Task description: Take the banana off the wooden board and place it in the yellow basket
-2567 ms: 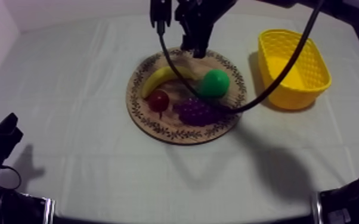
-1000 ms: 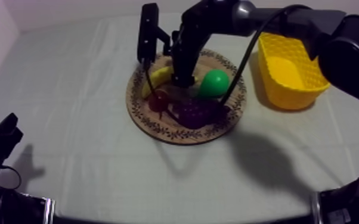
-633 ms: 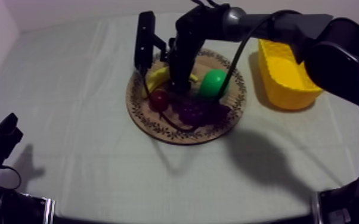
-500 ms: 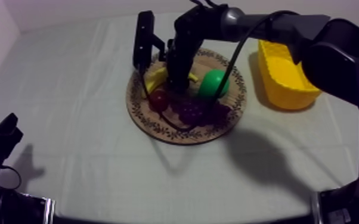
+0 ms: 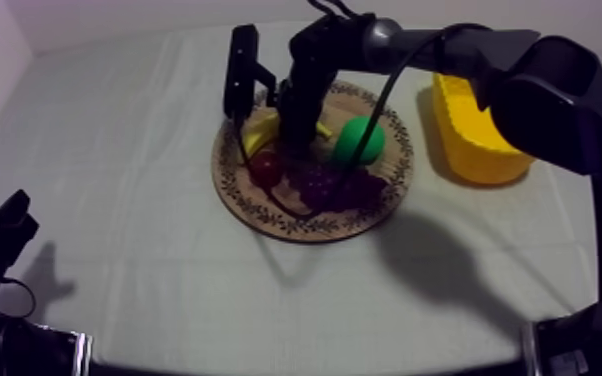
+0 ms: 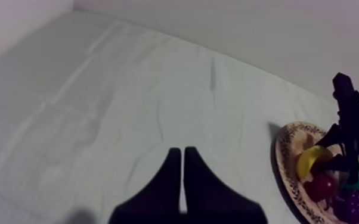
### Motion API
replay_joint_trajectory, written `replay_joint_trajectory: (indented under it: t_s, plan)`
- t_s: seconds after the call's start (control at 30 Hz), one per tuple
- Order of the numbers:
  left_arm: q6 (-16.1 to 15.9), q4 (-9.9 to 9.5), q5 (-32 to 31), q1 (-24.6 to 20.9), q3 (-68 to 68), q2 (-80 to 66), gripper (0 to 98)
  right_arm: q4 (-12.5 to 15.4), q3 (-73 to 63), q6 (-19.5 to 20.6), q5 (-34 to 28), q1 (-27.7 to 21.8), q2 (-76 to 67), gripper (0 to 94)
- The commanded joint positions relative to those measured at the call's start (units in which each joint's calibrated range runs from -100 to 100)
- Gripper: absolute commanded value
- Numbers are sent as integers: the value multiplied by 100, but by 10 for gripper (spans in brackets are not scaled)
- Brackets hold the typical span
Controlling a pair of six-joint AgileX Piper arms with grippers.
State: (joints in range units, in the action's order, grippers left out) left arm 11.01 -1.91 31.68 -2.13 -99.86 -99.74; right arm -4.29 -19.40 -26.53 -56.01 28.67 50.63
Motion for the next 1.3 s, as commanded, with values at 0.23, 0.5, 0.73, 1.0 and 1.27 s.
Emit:
replay_joint_trajectory:
  t_s: [0.23, 0.5, 0.73, 1.0, 1.27]
  plan:
    - [0, 3, 1, 0, -3, -1, 1, 52, -144, -25, -138, -44, 70, 213]
    - [2, 3, 1, 0, -3, -1, 1, 16, -359, 141, -226, -49, 36, 201]
    - [0, 3, 1, 0, -3, -1, 1, 20, -681, 254, -485, -35, -302, 203]
    - [2, 3, 1, 0, -3, -1, 1, -101, -758, 432, -739, -7, -748, 205]
    - [0, 3, 1, 0, -3, -1, 1, -243, -628, 753, -966, -11, -1311, 207]
